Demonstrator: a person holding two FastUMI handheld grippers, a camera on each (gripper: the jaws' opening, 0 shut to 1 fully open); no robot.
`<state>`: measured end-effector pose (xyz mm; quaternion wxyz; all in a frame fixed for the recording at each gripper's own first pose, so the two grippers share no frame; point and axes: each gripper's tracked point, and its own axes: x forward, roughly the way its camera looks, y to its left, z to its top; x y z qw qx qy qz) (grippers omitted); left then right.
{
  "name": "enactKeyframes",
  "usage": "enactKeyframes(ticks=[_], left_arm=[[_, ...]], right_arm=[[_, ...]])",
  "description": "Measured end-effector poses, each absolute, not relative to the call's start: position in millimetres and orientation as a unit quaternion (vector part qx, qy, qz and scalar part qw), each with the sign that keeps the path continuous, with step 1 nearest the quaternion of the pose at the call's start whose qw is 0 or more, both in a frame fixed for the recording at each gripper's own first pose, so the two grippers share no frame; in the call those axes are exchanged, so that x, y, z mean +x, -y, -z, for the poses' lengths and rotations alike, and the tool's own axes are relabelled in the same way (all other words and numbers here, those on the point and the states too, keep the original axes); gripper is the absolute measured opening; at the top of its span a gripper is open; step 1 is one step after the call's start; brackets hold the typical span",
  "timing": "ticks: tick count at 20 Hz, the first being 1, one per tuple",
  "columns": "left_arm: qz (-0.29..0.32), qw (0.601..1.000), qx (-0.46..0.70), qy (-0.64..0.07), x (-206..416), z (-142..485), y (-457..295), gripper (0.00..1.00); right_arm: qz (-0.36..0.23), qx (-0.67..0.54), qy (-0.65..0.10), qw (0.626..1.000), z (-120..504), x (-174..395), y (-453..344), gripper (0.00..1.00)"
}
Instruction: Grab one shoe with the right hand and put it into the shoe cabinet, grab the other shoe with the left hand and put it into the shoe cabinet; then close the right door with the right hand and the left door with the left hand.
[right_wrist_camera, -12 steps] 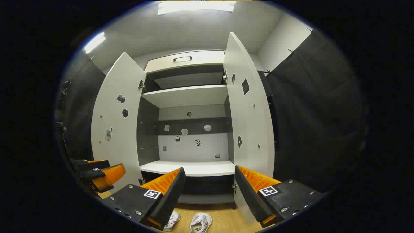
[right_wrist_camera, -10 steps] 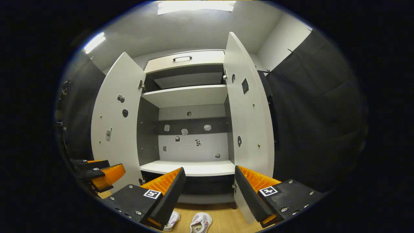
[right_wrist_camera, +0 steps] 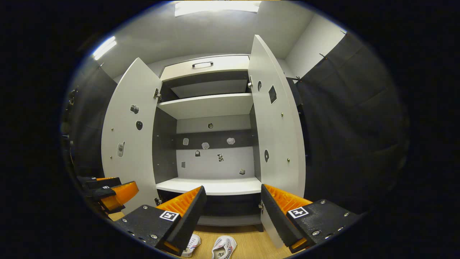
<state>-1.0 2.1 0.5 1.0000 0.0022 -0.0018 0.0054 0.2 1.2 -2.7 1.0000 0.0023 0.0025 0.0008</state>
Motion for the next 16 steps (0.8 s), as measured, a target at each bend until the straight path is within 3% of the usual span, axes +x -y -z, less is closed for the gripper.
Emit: enactKeyframes(ticks=[10, 16], left_arm=[[-0.005, 1.000, 0.006, 0.009, -1.5, -1.9, -2.3, 0.96], [-0.005, 1.000, 0.000, 0.006, -2.2, -1.3, -2.5, 0.96]], right_arm=[[-0.005, -0.003, -0.004, 1.000, 6.0, 4.5, -4.1, 0.94], [-0.014, -0.045, -0.042, 0.998, 56.8, 27.3, -10.8, 0.94]])
